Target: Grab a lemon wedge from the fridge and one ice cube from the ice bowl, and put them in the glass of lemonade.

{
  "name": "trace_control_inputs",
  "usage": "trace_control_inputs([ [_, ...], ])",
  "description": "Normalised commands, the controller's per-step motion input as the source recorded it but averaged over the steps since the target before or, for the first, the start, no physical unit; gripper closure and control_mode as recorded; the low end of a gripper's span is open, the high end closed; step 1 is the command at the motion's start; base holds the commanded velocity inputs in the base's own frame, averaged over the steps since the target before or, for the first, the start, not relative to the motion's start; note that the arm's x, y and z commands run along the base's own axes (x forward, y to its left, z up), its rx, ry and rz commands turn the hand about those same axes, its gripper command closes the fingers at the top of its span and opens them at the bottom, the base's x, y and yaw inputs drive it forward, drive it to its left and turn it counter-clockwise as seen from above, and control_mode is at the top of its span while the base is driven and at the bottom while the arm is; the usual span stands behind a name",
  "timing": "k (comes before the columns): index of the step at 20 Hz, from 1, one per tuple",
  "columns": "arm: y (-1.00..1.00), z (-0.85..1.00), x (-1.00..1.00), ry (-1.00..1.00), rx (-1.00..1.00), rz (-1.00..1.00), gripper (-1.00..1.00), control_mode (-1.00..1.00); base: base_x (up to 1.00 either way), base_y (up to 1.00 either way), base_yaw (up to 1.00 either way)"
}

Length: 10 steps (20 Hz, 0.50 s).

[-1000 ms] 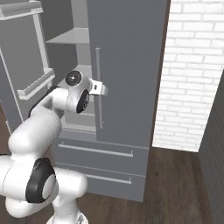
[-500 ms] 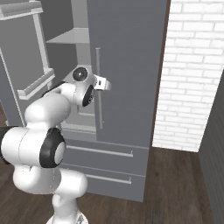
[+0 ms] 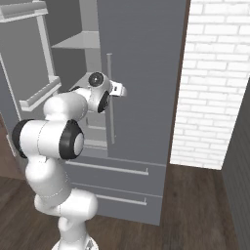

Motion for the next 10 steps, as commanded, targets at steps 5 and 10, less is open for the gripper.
trace_control_inputs([
  [5,0.0,-0.1,0.45,0.0,0.0,0.0,1.0,-1.0,0.0,0.0,0.0],
  [10,0.0,-0.03,0.12,-0.01,0.0,0.0,1.0,-1.0,0.0,0.0,0.0],
])
